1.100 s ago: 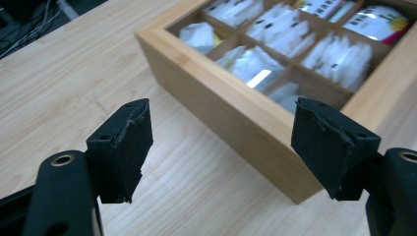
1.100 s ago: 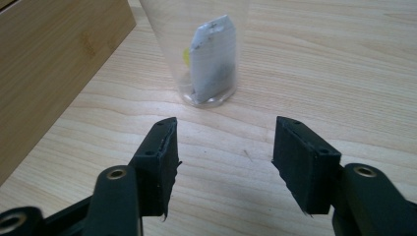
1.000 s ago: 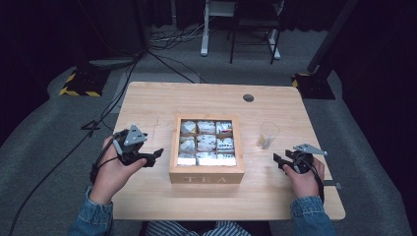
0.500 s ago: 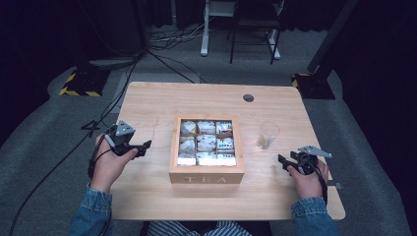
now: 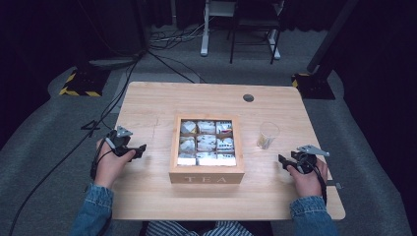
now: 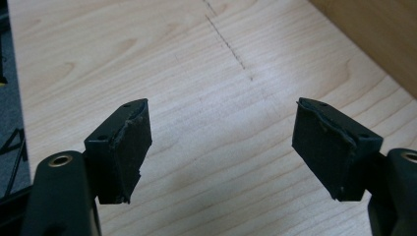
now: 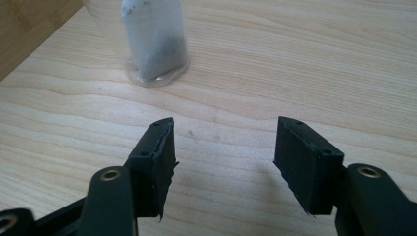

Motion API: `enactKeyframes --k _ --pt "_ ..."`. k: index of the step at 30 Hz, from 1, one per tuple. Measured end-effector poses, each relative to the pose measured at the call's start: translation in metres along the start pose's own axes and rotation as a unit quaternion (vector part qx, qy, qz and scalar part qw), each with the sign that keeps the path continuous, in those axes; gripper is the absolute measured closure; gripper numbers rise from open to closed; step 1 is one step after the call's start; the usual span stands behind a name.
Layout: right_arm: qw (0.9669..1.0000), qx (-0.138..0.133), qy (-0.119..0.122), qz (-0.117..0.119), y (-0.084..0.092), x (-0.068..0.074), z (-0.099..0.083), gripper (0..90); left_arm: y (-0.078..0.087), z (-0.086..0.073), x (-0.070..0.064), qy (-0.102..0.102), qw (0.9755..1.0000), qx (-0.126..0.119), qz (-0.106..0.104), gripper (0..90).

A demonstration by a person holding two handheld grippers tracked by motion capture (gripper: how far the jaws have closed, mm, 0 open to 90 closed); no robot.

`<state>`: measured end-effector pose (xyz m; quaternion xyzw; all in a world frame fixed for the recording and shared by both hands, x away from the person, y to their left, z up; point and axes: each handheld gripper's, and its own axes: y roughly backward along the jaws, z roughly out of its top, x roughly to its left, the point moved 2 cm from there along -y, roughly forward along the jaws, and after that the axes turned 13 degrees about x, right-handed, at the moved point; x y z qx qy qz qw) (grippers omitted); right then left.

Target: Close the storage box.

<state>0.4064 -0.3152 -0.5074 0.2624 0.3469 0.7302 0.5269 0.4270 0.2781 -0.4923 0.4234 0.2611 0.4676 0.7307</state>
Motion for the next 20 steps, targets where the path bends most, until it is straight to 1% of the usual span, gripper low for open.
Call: enactKeyframes --k 5,7,10,11,14,15,16,18,20 --pt "1.0 0.004 0.001 0.0 -0.003 0.0 0.001 41.1 -0.009 -0.005 -0.001 -0.001 0.9999 0.014 0.0 23.2" --pt "1.0 0.006 0.003 0.001 -0.004 0.0 0.001 40.9 -0.013 -0.006 0.0 -0.002 0.9998 0.019 0.004 22.8" --pt "1.0 0.009 0.005 -0.001 -0.006 0.0 0.0 40.7 -0.018 -0.008 0.001 0.003 0.9996 0.027 -0.005 21.0" --pt "0.9999 0.009 0.004 0.0 -0.006 0.001 0.0 40.7 -0.02 -0.009 0.002 0.009 0.9996 0.023 -0.016 19.1" --pt "0.9999 0.012 0.005 0.001 -0.007 0.0 -0.001 40.7 -0.022 -0.009 0.004 0.005 0.9997 0.011 -0.02 16.6" --pt "0.9999 0.013 0.003 0.001 -0.008 -0.001 -0.002 40.6 -0.024 -0.01 0.004 0.003 0.9998 0.004 -0.02 15.2" --pt "0.9999 0.014 0.004 0.001 -0.009 -0.001 -0.002 40.7 -0.025 -0.01 0.004 0.002 0.9997 0.001 -0.024 12.9" --pt "0.9999 0.014 0.003 0.001 -0.009 -0.001 -0.002 39.9 -0.027 -0.008 0.002 0.001 0.9997 0.005 -0.025 9.7" --pt "0.9999 0.015 0.007 0.003 -0.009 0.0 -0.002 37.2 -0.027 -0.007 0.002 -0.002 0.9997 0.007 -0.024 6.6"
